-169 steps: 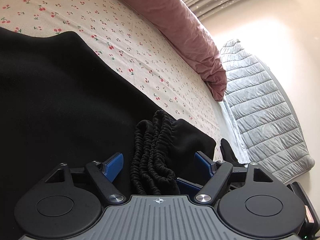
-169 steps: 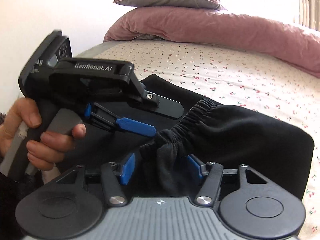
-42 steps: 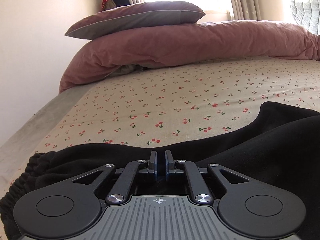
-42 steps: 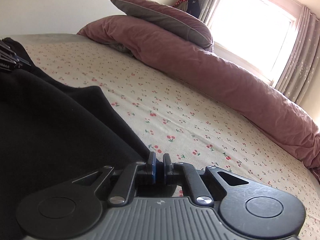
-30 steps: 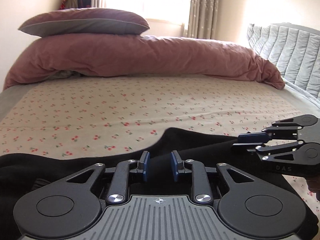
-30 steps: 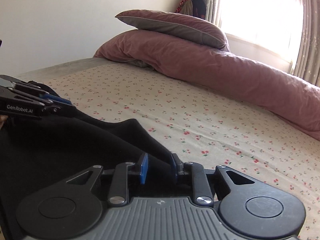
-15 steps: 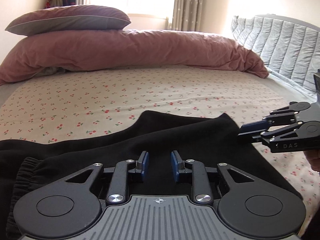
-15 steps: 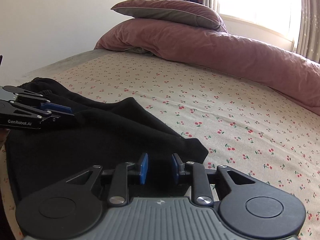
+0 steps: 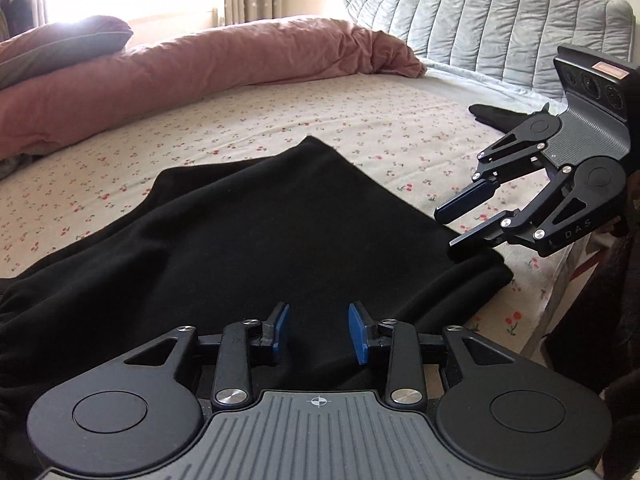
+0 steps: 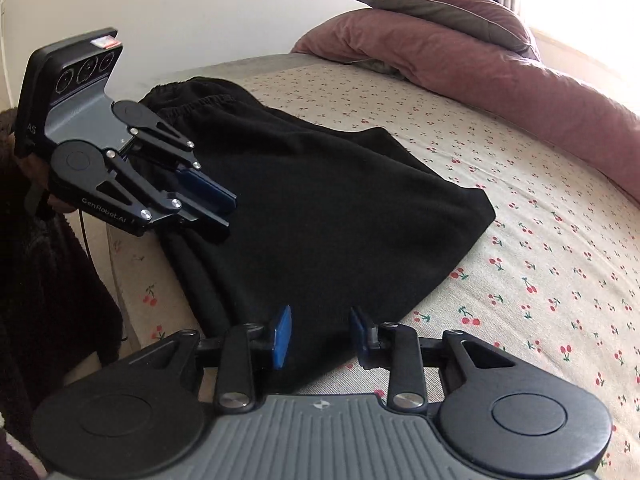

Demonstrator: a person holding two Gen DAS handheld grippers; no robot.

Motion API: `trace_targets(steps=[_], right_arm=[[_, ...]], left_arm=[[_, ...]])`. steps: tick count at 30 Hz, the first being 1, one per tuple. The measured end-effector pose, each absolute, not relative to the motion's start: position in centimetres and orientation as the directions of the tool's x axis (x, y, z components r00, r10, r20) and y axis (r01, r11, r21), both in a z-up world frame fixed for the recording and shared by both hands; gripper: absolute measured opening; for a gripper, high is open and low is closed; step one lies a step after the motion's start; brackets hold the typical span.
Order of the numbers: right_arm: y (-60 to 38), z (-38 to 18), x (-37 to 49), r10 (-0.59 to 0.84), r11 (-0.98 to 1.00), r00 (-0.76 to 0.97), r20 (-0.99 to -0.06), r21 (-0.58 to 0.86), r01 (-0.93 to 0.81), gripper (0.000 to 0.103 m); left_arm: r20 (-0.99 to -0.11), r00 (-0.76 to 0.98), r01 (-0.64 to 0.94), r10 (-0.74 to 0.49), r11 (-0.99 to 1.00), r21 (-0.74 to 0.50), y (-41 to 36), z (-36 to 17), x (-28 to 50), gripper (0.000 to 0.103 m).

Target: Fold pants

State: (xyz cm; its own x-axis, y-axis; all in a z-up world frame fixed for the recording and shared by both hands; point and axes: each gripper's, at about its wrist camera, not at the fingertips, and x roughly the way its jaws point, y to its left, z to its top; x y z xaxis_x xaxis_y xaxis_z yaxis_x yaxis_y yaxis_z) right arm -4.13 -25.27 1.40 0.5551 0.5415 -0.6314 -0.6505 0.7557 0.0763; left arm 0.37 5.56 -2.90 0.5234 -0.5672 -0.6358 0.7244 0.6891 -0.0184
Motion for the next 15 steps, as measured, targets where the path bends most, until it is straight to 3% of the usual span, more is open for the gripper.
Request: trace_targets(steps=[1, 3, 11, 14, 15], right_arm=[[-25.8, 1.6, -3.8, 0.553, 0.765, 0.549, -0.627, 0.122, -0.633, 0.043], [-26.8, 1.9, -3.1, 0.581, 0.777, 0.528, -0.62, 0.228, -0.587, 0.045], [-29.3, -1.2, -1.0, 0.716, 0.698, 0.34, -0.609, 0.632, -0.337, 0.055], [-29.5, -2.1, -1.0, 0.784, 0.618, 0.283, -0.552, 0.733, -0.284, 0.053], [-29.5, -2.3, -1.3, 0.794, 0.604, 0.274, -0.543, 0.753, -0.26, 0.046]], left_arm=[[-0.621, 0.528, 0.727, -0.58, 0.686, -0.023, 5.4, -2.6, 0.1, 0.056], [-0.596, 0.534, 0.736, -0.6, 0.676, -0.02, 4.7, -2.4, -0.4, 0.07], [-0.582, 0.483, 0.796, -0.655, 0.605, -0.021, 1.5, -3.1, -2.3, 0.077], [-0.582, 0.461, 0.816, -0.67, 0.578, -0.019, 0.6, -3.4, -2.9, 0.077], [-0.581, 0.458, 0.821, -0.672, 0.571, -0.013, 0.3, -3.4, -3.1, 0.077]])
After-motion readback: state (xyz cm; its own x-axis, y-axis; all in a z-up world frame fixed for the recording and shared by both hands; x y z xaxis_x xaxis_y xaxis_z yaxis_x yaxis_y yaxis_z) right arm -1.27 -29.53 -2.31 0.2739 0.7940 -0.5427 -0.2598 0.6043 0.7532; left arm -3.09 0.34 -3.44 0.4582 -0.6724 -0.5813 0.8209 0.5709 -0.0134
